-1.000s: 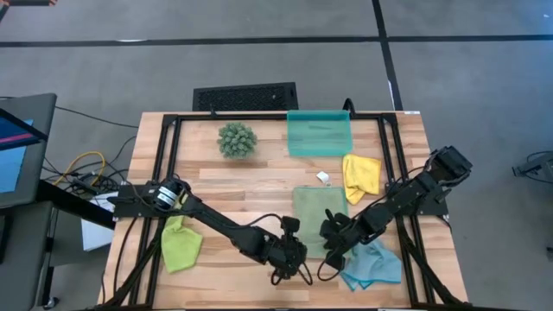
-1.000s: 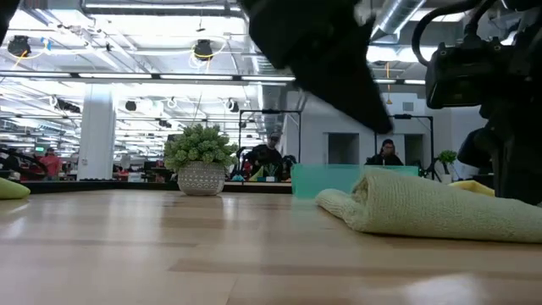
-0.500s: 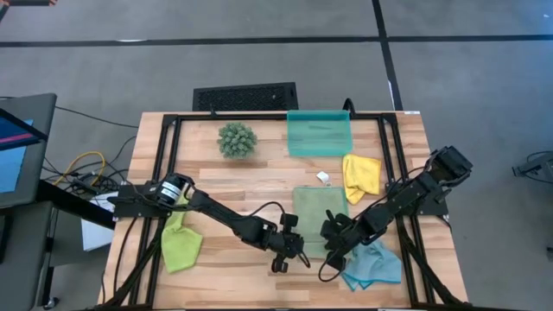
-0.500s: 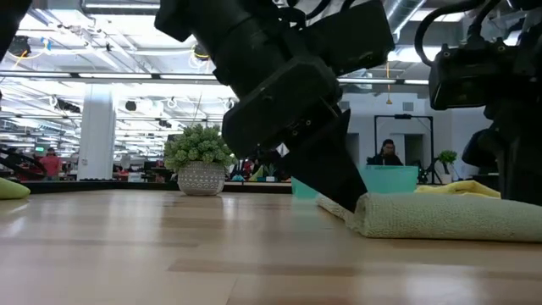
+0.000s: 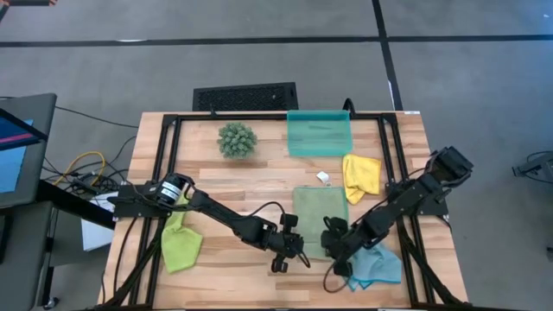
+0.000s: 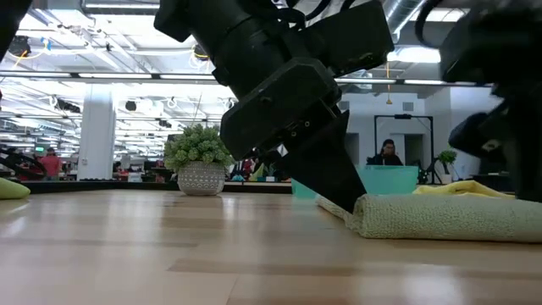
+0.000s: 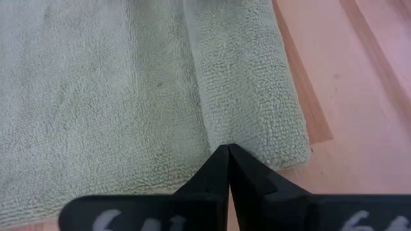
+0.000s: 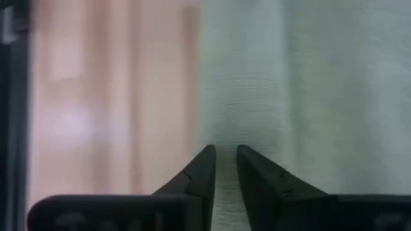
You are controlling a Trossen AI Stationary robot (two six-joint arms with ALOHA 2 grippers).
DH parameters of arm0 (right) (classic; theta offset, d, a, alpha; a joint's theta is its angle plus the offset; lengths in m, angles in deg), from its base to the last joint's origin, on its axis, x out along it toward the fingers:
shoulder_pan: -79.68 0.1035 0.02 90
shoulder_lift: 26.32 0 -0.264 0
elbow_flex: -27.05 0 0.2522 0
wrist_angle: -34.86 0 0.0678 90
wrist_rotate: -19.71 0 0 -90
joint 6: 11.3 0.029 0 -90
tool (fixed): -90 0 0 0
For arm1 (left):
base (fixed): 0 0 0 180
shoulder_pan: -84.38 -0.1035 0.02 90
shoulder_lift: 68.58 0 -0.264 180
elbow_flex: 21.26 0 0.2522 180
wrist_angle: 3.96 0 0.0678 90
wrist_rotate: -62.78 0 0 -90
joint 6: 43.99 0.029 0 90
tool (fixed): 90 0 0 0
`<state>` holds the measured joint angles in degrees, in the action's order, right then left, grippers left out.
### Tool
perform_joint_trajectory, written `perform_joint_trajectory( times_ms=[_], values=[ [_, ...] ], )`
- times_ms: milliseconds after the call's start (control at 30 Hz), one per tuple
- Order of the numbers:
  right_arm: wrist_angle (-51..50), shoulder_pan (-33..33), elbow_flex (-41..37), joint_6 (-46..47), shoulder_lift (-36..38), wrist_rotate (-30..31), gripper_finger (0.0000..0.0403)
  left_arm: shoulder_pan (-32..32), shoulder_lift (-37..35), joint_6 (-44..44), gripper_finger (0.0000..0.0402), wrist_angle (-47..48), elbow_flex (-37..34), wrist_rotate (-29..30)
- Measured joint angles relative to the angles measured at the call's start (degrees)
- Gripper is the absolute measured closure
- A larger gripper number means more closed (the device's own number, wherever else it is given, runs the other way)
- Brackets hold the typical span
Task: Roll microfiber towels into tight, uniform cylinder then place into a basket
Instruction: Roll the dark green microfiber cloth
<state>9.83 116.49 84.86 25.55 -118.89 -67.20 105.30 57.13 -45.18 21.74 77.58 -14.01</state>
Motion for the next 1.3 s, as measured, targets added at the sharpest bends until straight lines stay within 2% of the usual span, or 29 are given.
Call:
perform_joint_trajectory(
  times_ms=[167,333,500,633,700,967,1100,1300],
  values=[
    [4.8,2.8,0.5,-3.2,0.0,0.9,0.0285,0.0,0.0,0.0,0.04,0.1,0.0,0.0],
    [9.4,5.0,0.5,-10.6,-0.5,2.3,0.0229,0.0,0.0,0.0,0.04,0.1,0.0,0.0],
    [9.3,6.7,0.5,-18.4,-2.3,13.1,0.0177,0.0,0.0,-0.1,0.04,0.1,0.0,0.0],
    [9.6,7.7,0.7,-20.0,-3.3,21.2,0.0172,0.0,0.0,-0.1,0.04,0.2,0.0,-0.1],
    [8.4,8.2,0.5,-20.0,-4.6,23.0,0.0177,0.0,0.0,-0.1,0.04,0.2,0.0,-0.1],
    [8.7,8.7,0.7,-19.8,-9.8,23.1,0.0222,0.0,0.0,-0.1,0.04,0.2,0.0,-0.1],
    [6.0,8.4,1.3,-17.2,-9.5,22.8,0.027,0.3,0.0,-0.1,0.04,1.1,0.8,0.2],
    [0.7,8.3,2.8,-16.9,-8.5,22.5,0.0364,2.2,0.0,1.1,0.04,5.9,5.4,2.9]
  ],
)
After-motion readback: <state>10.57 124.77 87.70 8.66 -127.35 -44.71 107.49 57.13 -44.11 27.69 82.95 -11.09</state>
